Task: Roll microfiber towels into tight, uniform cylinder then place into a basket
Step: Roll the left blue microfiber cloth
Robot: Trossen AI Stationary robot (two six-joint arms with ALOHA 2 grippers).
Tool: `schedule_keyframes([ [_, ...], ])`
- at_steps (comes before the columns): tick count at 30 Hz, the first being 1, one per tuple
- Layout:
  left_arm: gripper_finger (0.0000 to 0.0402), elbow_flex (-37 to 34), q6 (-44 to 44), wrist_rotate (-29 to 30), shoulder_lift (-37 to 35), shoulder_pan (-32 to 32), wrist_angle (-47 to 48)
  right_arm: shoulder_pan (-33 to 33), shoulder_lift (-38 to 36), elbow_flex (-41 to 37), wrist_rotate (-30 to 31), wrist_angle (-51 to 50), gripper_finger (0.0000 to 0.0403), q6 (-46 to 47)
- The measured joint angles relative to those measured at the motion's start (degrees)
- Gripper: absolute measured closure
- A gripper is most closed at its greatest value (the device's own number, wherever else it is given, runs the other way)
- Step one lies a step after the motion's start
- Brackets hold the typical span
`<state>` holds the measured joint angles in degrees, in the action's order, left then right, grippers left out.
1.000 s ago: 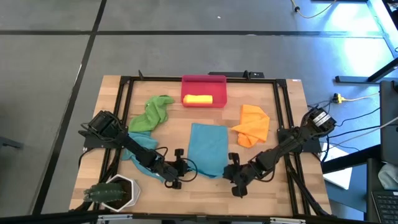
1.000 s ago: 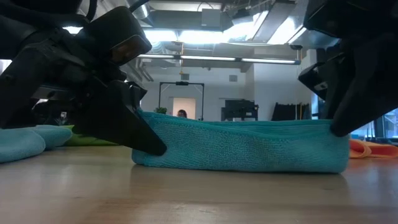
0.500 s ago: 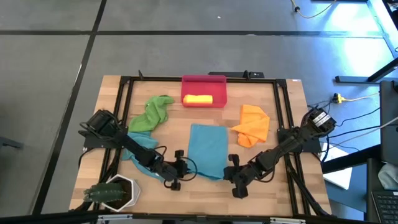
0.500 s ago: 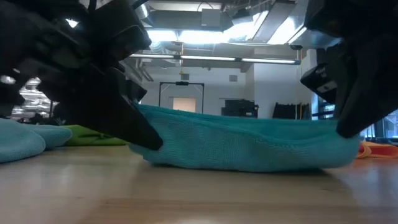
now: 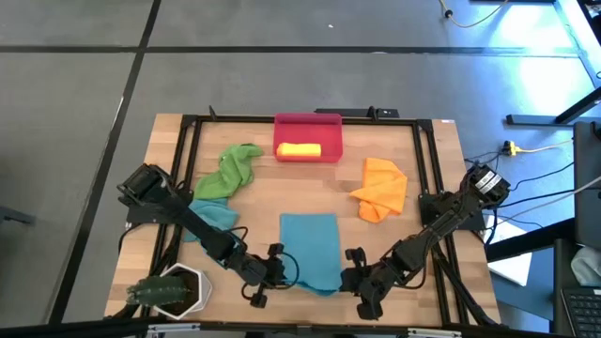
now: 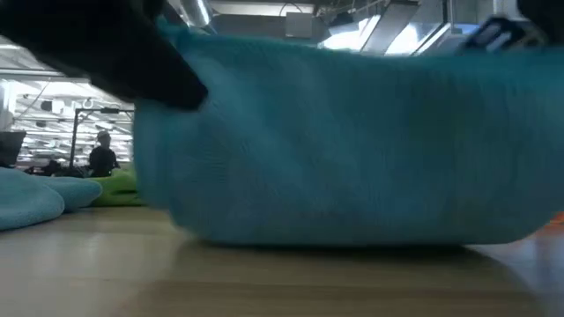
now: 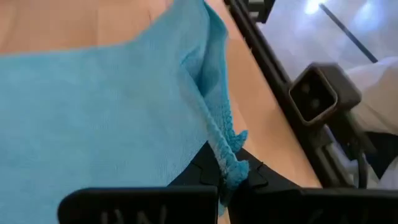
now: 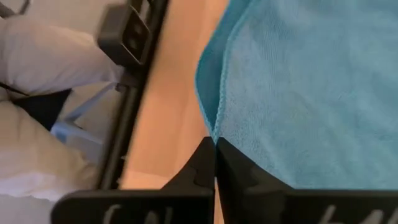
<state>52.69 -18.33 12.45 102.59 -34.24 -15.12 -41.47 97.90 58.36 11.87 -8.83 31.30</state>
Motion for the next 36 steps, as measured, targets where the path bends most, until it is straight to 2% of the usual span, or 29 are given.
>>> schedule_keyframes([
  [8, 0.0401, 0.4, 2.4, 3.3, -6.6, 0.8, 7.9, 0.6, -1.2, 1.9, 0.5, -5.9, 0.0401, -0.8],
  [12, 0.0401, -2.1, 4.1, 4.7, -9.7, 2.5, 13.2, 2.1, -2.9, 1.9, 4.3, -11.1, 0.0401, -3.4],
  [15, 0.0401, -4.8, 4.1, 4.5, -11.7, 5.2, 13.0, 4.5, -3.6, 1.9, 5.9, -13.3, 0.0401, -5.4],
  [24, 0.0401, -11.1, 4.3, -1.4, -12.1, 14.6, 12.7, 14.4, -3.7, -1.9, 4.8, -15.0, 0.0401, -6.8],
  [36, 0.0401, -11.5, 11.4, -7.3, -11.3, 23.4, 11.2, 22.5, -3.7, -8.4, 1.3, -10.0, 0.0395, -5.2],
])
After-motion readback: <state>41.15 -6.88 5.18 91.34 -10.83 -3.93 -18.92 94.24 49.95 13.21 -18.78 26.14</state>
